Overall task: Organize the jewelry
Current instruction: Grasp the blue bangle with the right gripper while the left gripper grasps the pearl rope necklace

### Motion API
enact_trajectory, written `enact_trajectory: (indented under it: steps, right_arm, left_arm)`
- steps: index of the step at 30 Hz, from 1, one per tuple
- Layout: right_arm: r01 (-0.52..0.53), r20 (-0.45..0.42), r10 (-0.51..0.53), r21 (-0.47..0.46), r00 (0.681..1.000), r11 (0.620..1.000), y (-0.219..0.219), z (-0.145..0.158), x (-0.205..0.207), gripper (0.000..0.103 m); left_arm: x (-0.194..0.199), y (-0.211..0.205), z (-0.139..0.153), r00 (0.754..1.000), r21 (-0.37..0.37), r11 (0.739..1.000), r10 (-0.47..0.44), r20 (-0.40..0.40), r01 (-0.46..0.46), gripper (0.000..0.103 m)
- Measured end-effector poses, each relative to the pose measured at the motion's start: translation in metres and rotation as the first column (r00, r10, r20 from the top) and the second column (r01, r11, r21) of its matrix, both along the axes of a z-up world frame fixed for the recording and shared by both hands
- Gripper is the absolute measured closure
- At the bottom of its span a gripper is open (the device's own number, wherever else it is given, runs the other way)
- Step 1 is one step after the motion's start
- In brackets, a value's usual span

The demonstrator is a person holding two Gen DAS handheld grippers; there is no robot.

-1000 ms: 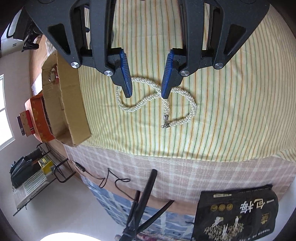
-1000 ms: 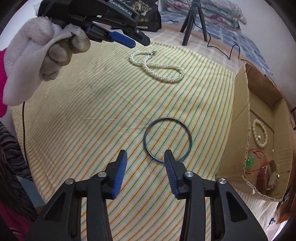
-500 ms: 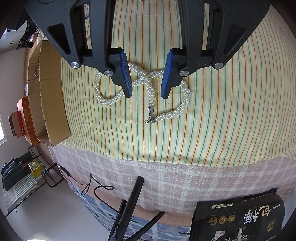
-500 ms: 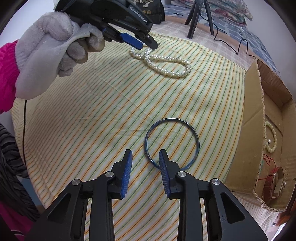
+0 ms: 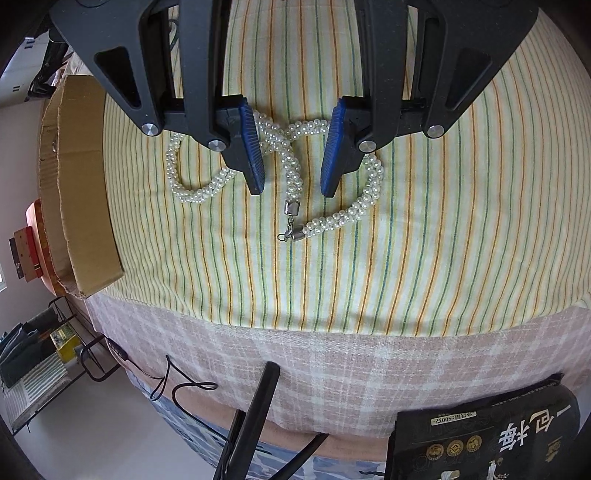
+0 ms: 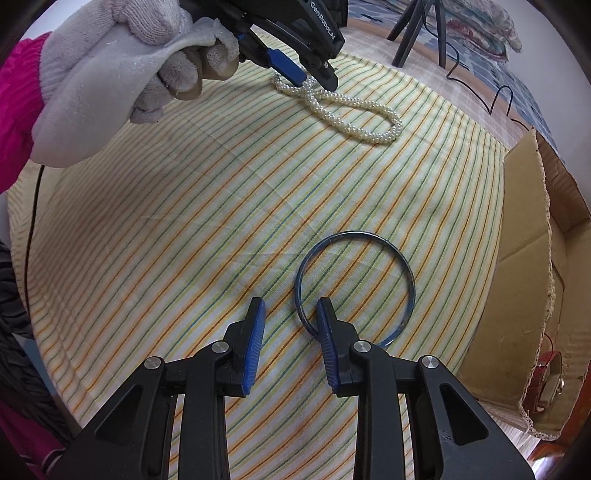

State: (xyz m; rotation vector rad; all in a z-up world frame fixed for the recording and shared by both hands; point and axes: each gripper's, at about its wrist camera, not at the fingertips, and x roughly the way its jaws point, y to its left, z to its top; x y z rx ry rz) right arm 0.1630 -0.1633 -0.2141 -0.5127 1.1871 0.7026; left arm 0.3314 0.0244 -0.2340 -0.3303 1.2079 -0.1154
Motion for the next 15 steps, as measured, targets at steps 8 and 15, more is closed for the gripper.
enact_trajectory:
  steps: [8,15]
  right_arm:
    - [0.009,0.006,-0.009,-0.001,1.0,1.0,-0.003,0.001,0.006,0.092]
    - [0.038,-0.009,-0.038,0.015,0.999,0.999,-0.005,0.005,0.012,0.098]
  left_arm:
    - [0.002,-0.001,-0.003,1.0,0.043,0.999,0.012,0.026,-0.013,0.095]
    - [-0.005,0.008,0.005,0.999,0.02,1.0,0.024,0.035,-0.024,0.097]
